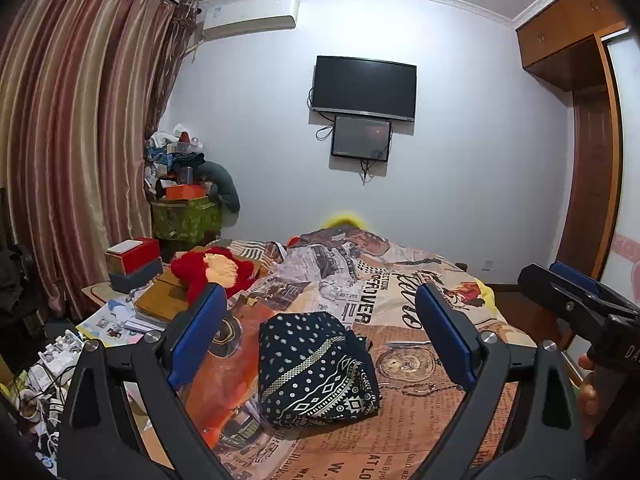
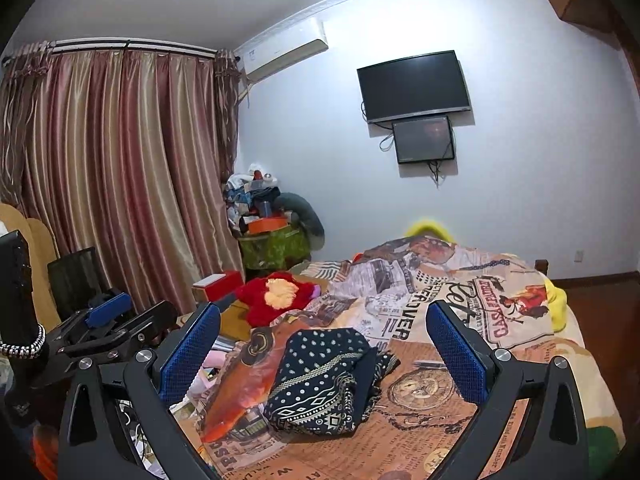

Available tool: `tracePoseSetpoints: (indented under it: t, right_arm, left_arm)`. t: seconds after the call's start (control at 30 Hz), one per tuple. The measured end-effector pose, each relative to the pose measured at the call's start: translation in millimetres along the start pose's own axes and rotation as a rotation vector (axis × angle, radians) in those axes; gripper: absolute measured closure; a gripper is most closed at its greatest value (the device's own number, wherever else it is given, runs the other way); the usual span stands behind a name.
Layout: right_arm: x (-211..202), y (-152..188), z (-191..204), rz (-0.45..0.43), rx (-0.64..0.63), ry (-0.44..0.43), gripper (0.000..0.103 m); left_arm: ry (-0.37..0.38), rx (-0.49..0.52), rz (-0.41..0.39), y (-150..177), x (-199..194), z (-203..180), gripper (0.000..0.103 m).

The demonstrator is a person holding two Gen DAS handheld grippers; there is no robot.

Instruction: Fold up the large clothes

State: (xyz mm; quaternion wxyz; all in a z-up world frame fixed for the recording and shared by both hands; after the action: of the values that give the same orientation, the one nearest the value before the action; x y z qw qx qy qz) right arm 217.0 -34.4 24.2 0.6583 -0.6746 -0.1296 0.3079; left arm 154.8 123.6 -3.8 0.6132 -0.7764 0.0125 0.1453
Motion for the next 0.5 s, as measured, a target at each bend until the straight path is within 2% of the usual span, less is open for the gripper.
tracePoseSetpoints:
  t: [0.5]
  right_arm:
    - [1.2,-0.7,2.1,-0.002,0.003,0.0,0.0]
  left_arm:
    - [0.023,0.007,0.008,2.5,0.2,-2.9,0.007]
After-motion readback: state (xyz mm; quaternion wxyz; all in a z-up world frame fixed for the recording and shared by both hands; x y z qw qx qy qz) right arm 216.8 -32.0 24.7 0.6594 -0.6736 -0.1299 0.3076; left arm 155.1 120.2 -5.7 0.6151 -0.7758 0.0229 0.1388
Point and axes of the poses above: each gripper's, at about its wrist camera, not at the fingertips, and x roughly the way its jaws point, z to its left, y to its underside, the point moved 10 cm from there along x, roughly the way its jaws point, and after that the axes turned 6 degrees about -x, right-handed, at the moved point
